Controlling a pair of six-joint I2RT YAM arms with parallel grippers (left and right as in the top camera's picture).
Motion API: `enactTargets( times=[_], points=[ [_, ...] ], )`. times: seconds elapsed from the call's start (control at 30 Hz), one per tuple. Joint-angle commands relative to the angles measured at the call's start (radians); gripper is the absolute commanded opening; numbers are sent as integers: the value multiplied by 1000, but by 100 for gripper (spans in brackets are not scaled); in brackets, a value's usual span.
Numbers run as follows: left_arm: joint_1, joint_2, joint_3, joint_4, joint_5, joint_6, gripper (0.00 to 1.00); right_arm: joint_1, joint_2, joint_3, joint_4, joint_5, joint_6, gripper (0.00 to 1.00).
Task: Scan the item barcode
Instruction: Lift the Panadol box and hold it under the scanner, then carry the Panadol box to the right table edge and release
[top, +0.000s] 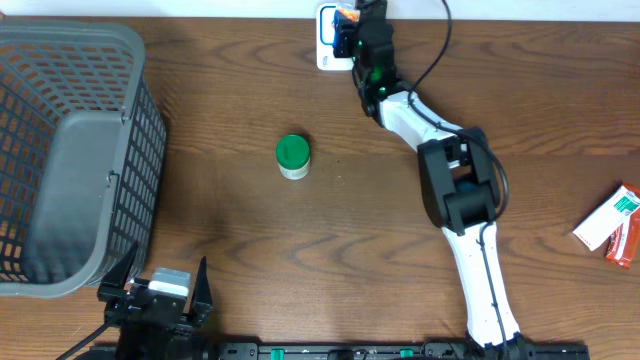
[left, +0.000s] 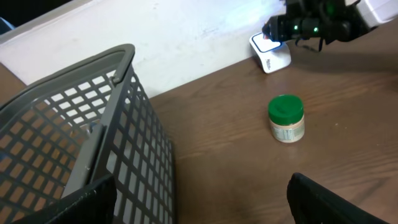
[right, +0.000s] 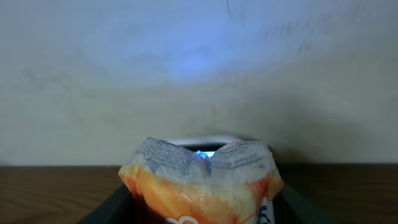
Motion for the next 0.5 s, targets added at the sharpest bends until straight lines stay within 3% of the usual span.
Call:
enactTargets(
  times=[0.0, 0.2, 0.33, 0.47],
  points=[
    [-2, -6, 3, 0, -5, 6, 87, 35, 11, 123, -58, 12, -16, 46],
    [-2, -6, 3, 0, -5, 6, 87, 42, -9, 237, -274, 12, -45, 43],
    [-2, -6, 3, -2, -5, 6, 87, 34, -89, 319, -573, 14, -54, 38],
    [-2, -6, 3, -2, -5, 6, 87, 6, -229, 343, -885, 43, -49, 41]
  ],
)
